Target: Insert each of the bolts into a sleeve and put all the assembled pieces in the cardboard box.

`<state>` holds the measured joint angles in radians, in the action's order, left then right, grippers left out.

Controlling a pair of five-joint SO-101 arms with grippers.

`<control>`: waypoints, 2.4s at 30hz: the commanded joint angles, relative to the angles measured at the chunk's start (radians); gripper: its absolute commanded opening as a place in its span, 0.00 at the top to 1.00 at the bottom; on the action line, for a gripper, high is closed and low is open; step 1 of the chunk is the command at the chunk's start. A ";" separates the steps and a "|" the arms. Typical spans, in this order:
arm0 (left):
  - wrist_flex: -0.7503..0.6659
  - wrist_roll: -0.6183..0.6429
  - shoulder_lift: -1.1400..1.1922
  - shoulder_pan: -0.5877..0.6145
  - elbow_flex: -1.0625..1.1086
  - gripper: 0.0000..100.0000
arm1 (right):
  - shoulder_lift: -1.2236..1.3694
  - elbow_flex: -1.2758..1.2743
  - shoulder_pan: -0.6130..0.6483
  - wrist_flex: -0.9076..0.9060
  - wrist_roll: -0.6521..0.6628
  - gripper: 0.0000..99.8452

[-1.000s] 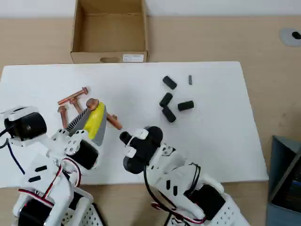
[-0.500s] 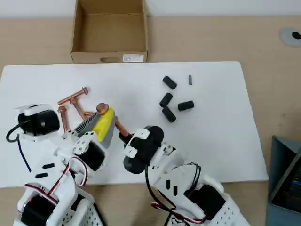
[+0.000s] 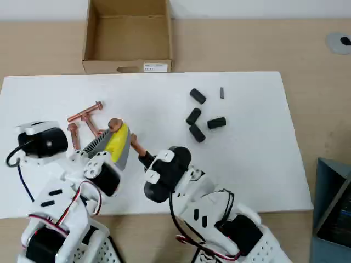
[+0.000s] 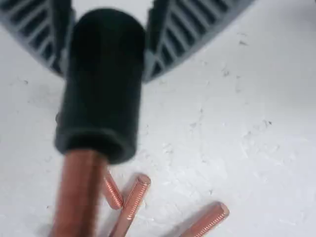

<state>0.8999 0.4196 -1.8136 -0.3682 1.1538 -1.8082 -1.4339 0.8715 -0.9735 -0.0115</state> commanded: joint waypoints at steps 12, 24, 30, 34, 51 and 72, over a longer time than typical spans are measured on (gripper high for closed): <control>0.015 -0.002 -0.007 -0.081 0.032 1.00 | -0.157 0.088 0.008 0.031 0.049 0.99; 0.192 -0.002 -0.007 -0.209 0.023 1.00 | -0.157 0.093 0.008 0.031 0.049 0.99; 0.199 -0.002 -0.007 -0.222 0.032 1.00 | -0.157 0.093 0.008 0.031 0.049 0.99; 0.198 -0.002 -0.007 -0.195 0.029 0.98 | -0.157 0.093 0.008 0.031 0.049 0.99; 0.252 -0.002 0.001 -0.115 -0.060 0.84 | -0.157 0.087 0.008 0.028 0.049 0.99; 0.405 -0.005 -0.001 -0.110 -0.221 0.84 | -0.157 0.087 0.008 0.025 0.049 0.99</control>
<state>1.3004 0.4196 -1.8197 -0.4925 1.0157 -1.8067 -1.4200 0.8730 -0.9735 0.0330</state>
